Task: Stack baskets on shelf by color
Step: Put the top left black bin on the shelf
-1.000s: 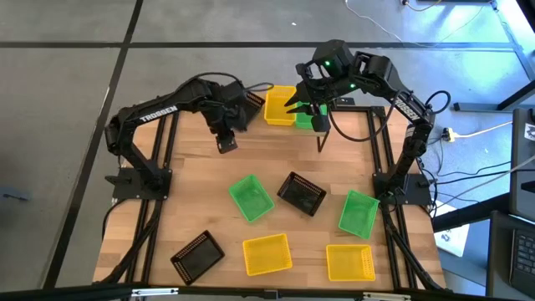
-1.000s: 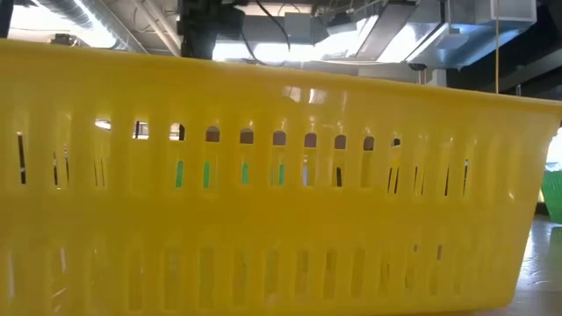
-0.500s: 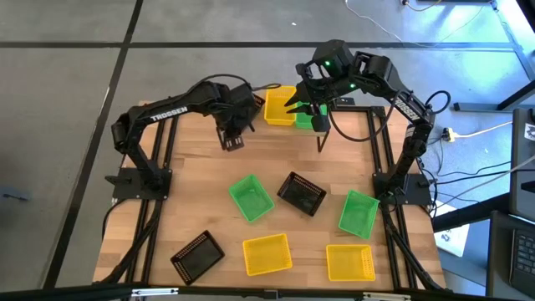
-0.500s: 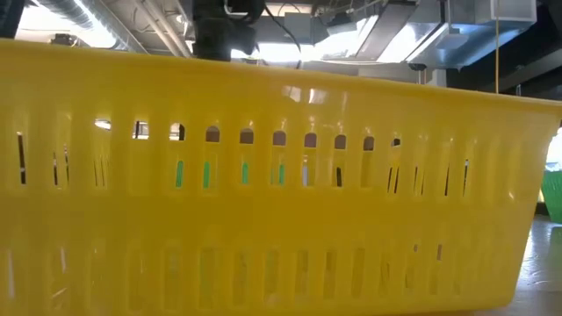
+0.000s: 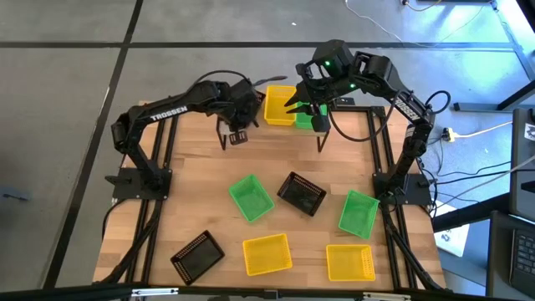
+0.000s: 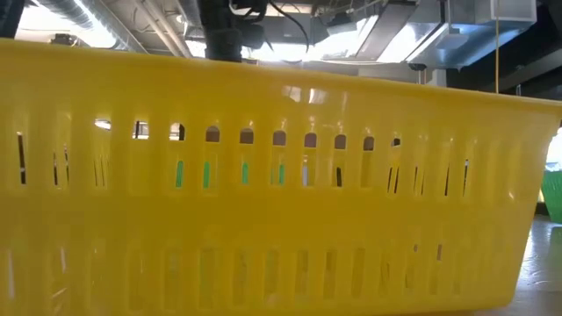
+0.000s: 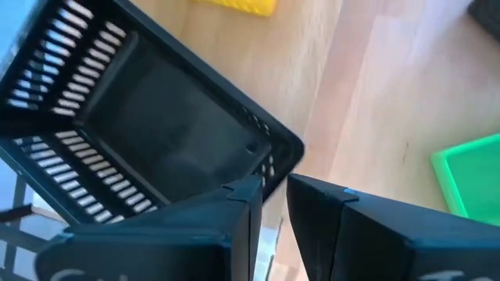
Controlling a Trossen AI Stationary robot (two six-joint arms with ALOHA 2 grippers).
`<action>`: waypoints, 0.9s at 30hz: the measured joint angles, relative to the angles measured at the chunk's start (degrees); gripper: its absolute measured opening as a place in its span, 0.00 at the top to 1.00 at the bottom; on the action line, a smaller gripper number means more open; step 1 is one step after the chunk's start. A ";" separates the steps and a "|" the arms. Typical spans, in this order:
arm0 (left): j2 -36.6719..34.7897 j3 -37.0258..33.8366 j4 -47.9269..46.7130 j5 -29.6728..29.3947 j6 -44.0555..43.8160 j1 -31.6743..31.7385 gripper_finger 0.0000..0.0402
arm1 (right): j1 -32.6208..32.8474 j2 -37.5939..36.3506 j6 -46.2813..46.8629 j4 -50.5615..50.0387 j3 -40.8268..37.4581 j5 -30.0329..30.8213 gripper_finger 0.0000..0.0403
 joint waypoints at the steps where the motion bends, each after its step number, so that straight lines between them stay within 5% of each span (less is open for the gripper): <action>1: 0.00 0.00 0.50 0.00 0.18 0.15 0.87 | 0.00 0.00 0.00 0.00 0.00 -0.02 0.78; 8: -0.86 0.45 -0.59 0.07 0.43 0.09 0.87 | 0.00 0.00 0.00 0.00 0.00 0.00 0.78; 16: -3.14 0.84 -6.02 10.39 3.53 -0.96 0.86 | 0.00 0.00 0.00 -0.02 0.00 0.00 0.78; 27: -2.29 -6.46 1.23 3.15 9.52 -0.79 0.86 | 0.00 0.00 0.00 -0.02 0.00 0.02 0.78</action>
